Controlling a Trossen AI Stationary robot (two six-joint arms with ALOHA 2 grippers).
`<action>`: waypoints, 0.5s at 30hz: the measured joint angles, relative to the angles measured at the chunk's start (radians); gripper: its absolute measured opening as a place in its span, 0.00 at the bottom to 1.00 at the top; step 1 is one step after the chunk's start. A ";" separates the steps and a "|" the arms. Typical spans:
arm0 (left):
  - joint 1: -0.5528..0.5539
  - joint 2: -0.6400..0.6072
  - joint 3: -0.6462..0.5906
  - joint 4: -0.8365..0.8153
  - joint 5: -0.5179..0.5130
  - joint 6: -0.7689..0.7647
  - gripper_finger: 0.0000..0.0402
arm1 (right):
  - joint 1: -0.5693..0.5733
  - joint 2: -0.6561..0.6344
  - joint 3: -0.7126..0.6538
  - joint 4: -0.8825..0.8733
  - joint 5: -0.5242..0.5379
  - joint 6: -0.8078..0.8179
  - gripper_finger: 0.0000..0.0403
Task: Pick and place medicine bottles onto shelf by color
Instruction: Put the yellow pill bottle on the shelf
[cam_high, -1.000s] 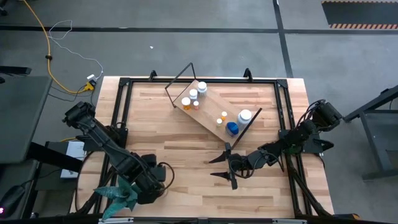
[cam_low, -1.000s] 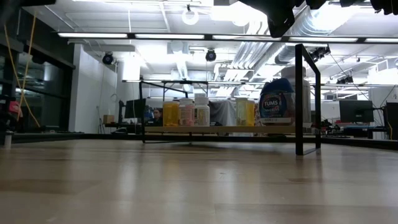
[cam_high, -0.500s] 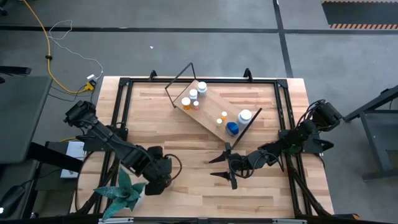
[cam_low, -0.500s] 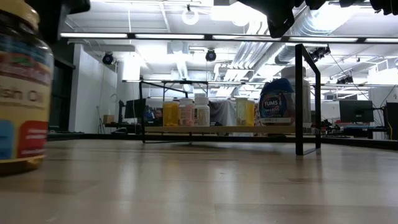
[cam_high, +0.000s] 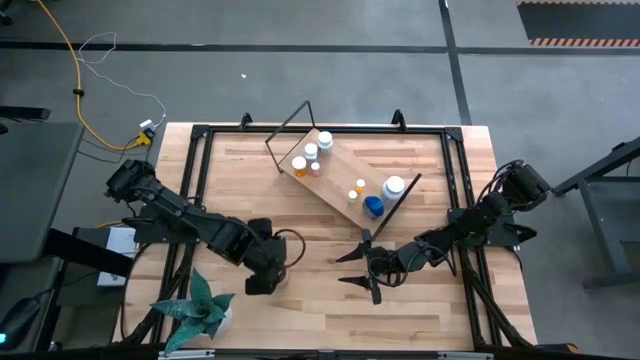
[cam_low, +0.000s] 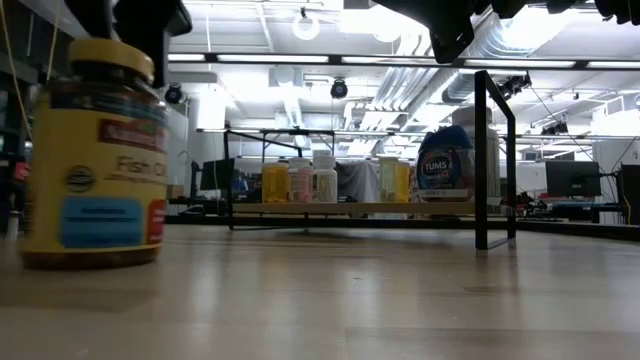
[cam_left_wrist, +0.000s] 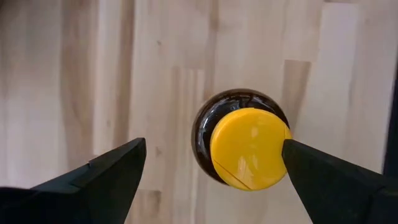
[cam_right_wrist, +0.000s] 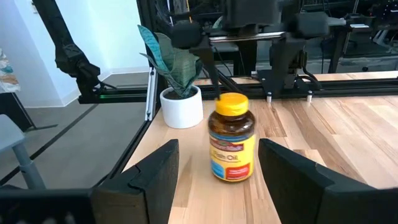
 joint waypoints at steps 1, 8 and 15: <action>0.010 0.000 0.000 0.000 -0.001 0.010 0.91 | 0.000 0.000 0.000 0.000 0.000 0.000 0.53; 0.062 -0.026 0.054 -0.032 0.041 0.056 0.91 | 0.000 0.000 0.000 0.000 0.000 0.000 0.53; 0.030 -0.067 0.085 -0.021 0.034 0.049 0.91 | 0.000 0.000 0.000 -0.007 0.000 0.000 0.53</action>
